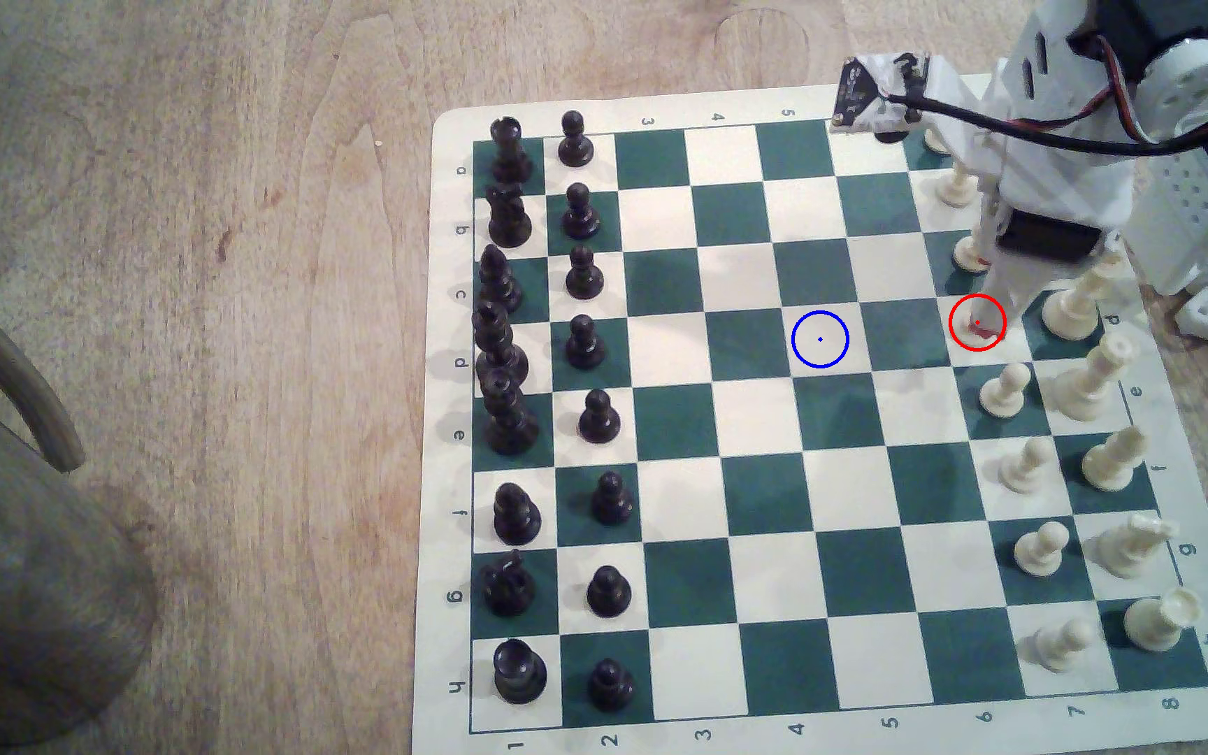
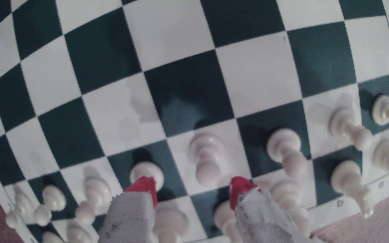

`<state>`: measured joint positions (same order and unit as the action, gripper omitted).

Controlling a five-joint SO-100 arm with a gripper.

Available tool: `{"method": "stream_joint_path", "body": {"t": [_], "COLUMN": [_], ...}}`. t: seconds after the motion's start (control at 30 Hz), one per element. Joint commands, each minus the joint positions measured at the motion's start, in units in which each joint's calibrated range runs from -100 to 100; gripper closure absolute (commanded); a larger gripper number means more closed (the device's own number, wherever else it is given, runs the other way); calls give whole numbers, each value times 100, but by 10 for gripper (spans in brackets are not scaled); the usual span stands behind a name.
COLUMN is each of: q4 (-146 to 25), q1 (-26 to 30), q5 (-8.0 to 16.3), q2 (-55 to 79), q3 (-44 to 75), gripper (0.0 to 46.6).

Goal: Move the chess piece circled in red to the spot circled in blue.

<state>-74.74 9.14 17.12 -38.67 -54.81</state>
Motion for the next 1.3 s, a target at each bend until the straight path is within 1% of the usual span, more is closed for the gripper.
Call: {"method": "stream_joint_path", "body": {"t": [0.0,0.27,0.47,1.0,1.13,1.2,1.27], "q4": [259,373,586,1053,1037,1012,1004], "q1": [-11,36,-3,52,67,98,98], "q5": [-34,-29,-83,-98,-98,-98,-98], "q2": [-64,-115,-132,98,55,64,64], "q3": [-203,-439,-666,-938,-929,-919,-919], "gripper": [300,311,325,332,347,362,363]}}
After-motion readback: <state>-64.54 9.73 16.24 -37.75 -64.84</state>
